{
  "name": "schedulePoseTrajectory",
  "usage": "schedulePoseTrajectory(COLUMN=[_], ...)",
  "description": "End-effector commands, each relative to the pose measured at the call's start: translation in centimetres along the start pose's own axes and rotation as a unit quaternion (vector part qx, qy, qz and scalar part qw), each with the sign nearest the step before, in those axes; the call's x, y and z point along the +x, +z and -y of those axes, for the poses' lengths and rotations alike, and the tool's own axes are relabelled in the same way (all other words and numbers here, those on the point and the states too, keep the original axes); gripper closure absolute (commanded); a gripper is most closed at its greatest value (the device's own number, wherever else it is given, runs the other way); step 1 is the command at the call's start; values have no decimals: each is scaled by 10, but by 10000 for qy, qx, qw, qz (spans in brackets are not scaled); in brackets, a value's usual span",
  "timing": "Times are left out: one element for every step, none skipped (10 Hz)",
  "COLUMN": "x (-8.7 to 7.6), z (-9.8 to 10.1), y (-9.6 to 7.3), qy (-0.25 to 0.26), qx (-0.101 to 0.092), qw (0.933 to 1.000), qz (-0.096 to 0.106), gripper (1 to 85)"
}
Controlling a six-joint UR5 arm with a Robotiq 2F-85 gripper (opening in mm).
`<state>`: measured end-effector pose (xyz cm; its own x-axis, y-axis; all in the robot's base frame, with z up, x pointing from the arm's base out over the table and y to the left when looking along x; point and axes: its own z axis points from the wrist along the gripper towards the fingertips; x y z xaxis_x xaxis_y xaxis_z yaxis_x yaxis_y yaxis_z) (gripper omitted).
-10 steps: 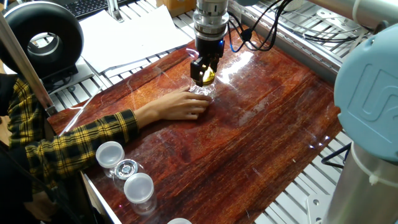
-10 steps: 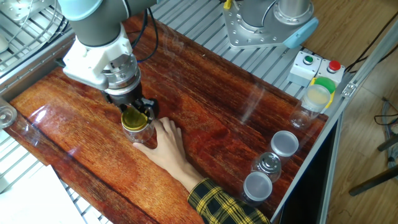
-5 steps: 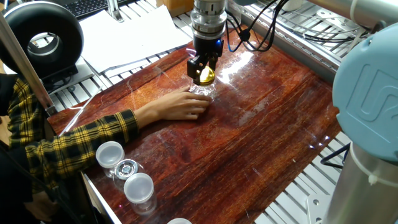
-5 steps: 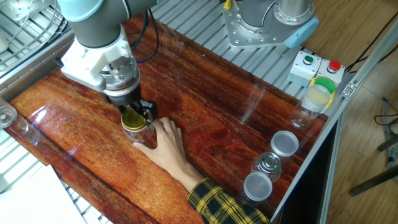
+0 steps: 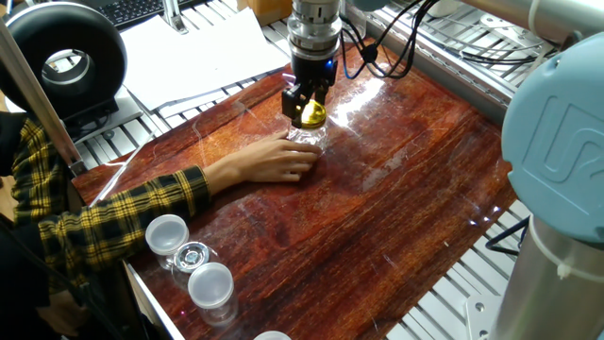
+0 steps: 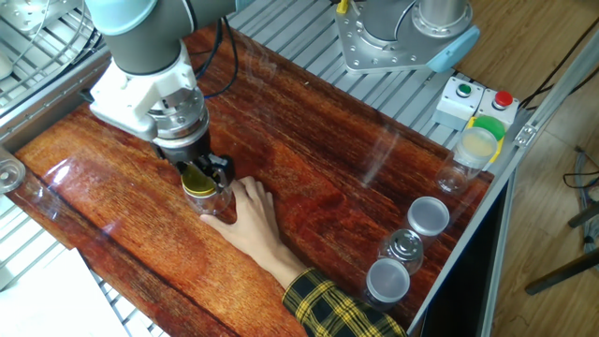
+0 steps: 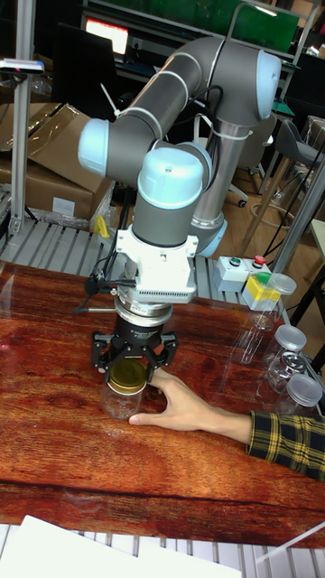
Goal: Unscrew the lid from the jar
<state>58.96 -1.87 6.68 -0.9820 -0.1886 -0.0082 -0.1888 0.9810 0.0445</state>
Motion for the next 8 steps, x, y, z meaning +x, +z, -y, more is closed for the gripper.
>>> schedulePoseTrajectory(x=[0, 2, -1, -4, -6, -5, -5, -6], z=[-1, -2, -4, -9, -10, -9, -6, 0], y=[-3, -4, -4, -4, -5, -5, -5, -4], qy=[-5, -66, -189, -403, -693, -1030, -1403, -1903], qx=[-21, -32, -61, -162, -163, -138, -100, 16], qw=[10000, 10000, 9998, 9990, 9973, 9945, 9899, 9816], qz=[11, -3, 42, 113, 156, 144, 168, 167], gripper=[207, 223, 237, 237, 250, 250, 253, 253])
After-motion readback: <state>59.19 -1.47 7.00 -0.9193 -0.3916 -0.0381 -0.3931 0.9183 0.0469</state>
